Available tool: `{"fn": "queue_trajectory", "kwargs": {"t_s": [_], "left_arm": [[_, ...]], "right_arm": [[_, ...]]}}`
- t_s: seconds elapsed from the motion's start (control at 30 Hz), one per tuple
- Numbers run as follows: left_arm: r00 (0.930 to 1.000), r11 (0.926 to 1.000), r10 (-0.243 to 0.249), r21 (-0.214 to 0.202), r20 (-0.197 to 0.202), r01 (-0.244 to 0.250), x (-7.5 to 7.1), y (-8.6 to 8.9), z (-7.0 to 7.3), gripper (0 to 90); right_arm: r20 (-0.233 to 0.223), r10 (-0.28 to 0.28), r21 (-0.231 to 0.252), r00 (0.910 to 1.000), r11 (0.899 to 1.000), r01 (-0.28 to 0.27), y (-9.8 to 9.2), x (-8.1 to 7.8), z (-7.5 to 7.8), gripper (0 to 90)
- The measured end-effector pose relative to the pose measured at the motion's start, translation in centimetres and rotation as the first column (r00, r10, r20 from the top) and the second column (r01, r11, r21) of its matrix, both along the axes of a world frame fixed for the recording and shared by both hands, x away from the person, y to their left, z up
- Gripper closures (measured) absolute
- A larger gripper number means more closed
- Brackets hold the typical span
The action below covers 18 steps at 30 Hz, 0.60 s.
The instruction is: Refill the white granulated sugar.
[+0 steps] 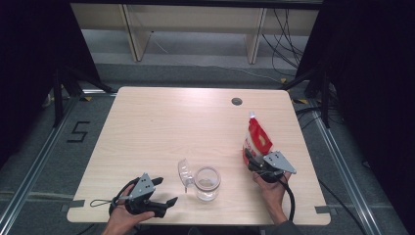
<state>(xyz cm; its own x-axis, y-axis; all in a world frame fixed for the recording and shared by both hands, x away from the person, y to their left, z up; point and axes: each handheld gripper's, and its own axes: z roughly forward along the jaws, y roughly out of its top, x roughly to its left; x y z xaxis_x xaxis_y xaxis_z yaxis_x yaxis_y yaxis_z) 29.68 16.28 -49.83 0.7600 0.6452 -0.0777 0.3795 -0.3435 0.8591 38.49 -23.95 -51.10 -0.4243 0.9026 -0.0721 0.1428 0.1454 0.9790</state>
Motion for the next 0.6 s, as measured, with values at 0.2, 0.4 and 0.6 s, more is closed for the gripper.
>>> {"fn": "queue_trajectory", "kwargs": {"t_s": [0.2, 0.4, 0.6], "left_arm": [[1.0, 1.0, -0.003, -0.001, 0.006, 0.003, 0.1, 0.0, 0.0, 16.5], [1.0, 1.0, -0.001, 0.003, 0.0, 0.001, 0.1, 0.0, 0.0, 16.6], [1.0, 1.0, 0.007, -0.004, 0.0, -0.007, 0.1, -0.1, 0.0, 16.6]], "right_arm": [[-0.026, 0.039, -0.012, 0.9989, 0.999, -0.039, -1.0, -0.5, 0.4, 45.3], [-0.04, 0.069, -0.014, 0.9968, 0.997, -0.07, -1.7, -1.3, 0.7, 45.6], [-0.046, 0.063, -0.05, 0.9969, 0.997, -0.066, -2.2, -2.0, 1.1, 45.9]]}}
